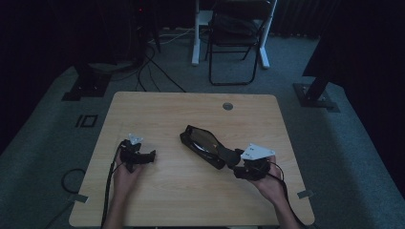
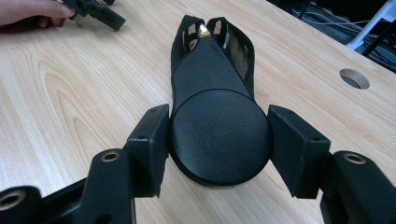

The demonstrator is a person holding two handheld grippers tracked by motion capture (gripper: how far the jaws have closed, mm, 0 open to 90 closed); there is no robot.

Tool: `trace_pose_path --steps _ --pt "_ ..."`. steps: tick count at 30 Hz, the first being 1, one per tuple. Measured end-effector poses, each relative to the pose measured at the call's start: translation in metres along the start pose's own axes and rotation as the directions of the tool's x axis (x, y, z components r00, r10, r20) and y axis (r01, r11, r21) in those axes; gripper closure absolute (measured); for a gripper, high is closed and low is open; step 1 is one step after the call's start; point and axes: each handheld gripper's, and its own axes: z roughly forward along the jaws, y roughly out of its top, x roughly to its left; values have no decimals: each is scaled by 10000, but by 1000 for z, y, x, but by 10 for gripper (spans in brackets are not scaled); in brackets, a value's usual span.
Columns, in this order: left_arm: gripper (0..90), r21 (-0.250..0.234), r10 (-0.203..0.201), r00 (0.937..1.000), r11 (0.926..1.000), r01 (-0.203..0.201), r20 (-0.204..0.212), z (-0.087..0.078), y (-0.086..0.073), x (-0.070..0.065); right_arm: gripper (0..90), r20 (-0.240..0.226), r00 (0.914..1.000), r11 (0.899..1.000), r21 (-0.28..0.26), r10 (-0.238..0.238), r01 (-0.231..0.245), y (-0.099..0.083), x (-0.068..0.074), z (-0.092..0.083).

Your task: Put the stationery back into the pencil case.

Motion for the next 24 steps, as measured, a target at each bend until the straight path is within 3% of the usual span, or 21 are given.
trace_pose_path --steps 24 --pt "85 -2 -1 10000 10000 1 1 0 0 0 417 76 9998 9998 -95 165 -164 6 -5 10"
